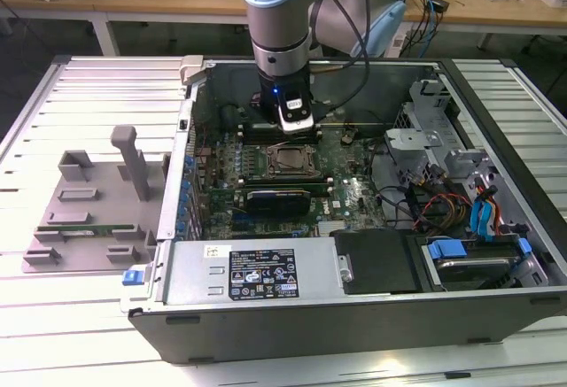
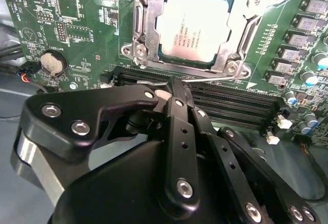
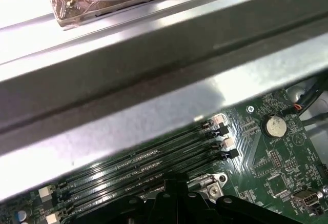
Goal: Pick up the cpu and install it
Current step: 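Install the first cpu locking lever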
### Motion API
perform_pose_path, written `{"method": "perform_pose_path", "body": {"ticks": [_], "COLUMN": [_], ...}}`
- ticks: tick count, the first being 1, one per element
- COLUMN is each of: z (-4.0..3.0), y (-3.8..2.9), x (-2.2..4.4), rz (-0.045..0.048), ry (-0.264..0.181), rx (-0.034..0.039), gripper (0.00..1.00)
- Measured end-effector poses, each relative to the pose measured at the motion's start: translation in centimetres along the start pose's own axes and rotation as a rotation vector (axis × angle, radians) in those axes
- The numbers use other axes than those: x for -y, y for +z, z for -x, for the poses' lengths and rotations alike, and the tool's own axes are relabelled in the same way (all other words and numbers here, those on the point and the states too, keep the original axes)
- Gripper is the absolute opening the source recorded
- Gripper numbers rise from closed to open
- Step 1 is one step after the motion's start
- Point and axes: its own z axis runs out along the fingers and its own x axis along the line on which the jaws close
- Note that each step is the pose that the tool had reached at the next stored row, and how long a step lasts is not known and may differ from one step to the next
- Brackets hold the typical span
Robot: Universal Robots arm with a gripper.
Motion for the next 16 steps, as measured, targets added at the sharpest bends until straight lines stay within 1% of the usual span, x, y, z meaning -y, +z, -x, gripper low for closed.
{"method": "perform_pose_path", "body": {"ticks": [1, 4, 6, 7, 8, 12, 16], "z": [-0.03, -0.07, -0.08, -0.09, -0.1, -0.28, -0.48], "y": [0.02, 0.13, 0.23, 0.34, 0.4, 0.51, 0.59], "x": [-0.07, -0.12, -0.1, -0.07, -0.06, -0.07, -0.26], "rz": [-0.0014, -0.0035, -0.0083, -0.0126, -0.0139, -0.013, -0.0113], "ry": [0.0, -0.001, -0.002, -0.003, -0.004, -0.005, -0.005], "rx": [0.0014, 0.0088, 0.0149, 0.02, 0.0227, 0.0262, 0.0307], "gripper": [0.11, 0.11, 0.11, 0.11, 0.11, 0.11, 0.11]}}
